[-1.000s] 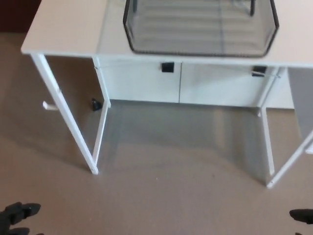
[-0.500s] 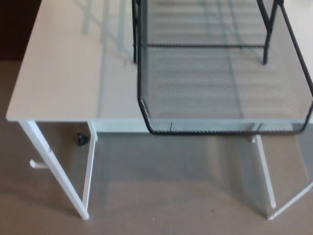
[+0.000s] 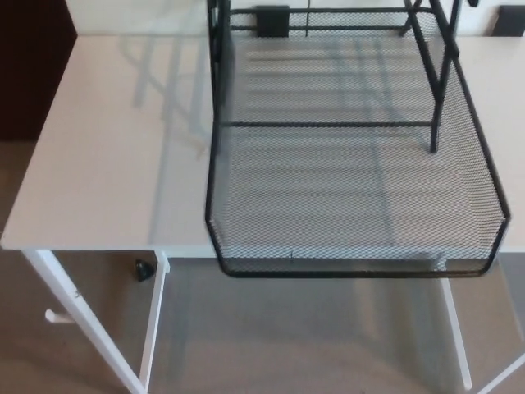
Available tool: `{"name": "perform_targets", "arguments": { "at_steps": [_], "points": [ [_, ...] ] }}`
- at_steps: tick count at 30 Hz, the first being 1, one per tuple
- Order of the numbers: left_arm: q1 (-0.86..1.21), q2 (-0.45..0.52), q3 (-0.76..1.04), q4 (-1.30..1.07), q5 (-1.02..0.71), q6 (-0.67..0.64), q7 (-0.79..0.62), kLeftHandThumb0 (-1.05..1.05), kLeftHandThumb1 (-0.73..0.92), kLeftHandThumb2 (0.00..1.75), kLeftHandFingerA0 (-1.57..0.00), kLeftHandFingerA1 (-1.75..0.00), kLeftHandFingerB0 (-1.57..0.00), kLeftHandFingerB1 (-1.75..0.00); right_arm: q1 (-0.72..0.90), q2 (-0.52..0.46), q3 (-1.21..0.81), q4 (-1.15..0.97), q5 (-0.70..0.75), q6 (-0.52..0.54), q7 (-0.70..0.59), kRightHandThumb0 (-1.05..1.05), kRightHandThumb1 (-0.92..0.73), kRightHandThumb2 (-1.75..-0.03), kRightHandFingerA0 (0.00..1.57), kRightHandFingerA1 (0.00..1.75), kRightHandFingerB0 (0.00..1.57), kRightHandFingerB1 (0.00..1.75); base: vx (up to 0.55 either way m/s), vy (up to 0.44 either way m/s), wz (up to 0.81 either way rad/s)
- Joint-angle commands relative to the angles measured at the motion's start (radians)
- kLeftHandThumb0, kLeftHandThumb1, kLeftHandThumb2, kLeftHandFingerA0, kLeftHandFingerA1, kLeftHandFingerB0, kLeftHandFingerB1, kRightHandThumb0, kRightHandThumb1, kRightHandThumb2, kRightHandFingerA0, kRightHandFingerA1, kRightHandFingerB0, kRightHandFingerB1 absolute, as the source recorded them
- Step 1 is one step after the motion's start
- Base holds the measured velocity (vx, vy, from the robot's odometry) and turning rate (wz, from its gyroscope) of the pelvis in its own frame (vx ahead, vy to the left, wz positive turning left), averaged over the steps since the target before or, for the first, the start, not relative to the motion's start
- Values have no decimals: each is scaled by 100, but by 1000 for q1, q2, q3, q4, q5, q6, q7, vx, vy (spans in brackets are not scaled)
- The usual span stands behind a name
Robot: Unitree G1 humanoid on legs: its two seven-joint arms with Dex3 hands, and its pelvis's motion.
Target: The robot walk towards a table in front and then pushes a layer of a file tray back to its original position using its right hand
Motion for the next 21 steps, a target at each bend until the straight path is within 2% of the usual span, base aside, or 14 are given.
{"name": "perform_targets", "arguments": {
  "at_steps": [1,7,12,13,14,15,21],
  "points": [
    [-5,14,-6,20,22,-32,11,-28,68,60,-48,-41,-33,-36,-14,-6,5,48,-9,-47,-5,-47,-69,-60,70,61,47,43,32,-92,-4],
    [0,24,-16,9,32,-42,11,-27,68,60,-47,-41,-33,-36,-8,-5,7,27,-8,-37,-7,-46,-69,-61,72,61,50,43,8,13,-4],
    [-8,26,-14,6,28,-40,9,-27,68,60,-48,-42,-33,-36,-6,-3,8,6,-7,-23,-11,-47,-68,-61,70,59,48,42,36,217,3],
    [-9,28,-16,5,29,-39,9,-28,68,60,-48,-42,-33,-36,-11,-1,7,13,-6,-23,-12,-48,-55,-87,66,67,44,56,55,99,15],
    [-9,30,-19,4,32,-44,9,-29,68,61,-48,-42,-33,-36,-7,0,4,1,1,-11,-5,-44,-69,-61,71,59,49,42,60,45,7],
    [-10,31,-21,-1,34,-39,9,-29,68,61,-48,-41,-34,-36,-4,1,2,-6,6,-10,-1,-45,-68,-61,74,65,50,43,0,0,0],
    [-11,34,-21,-22,35,-29,8,-29,67,60,-51,-43,-35,-37,-14,2,3,-1,0,-5,-8,-43,-69,-61,70,59,49,43,33,-80,10]
  ]
}}
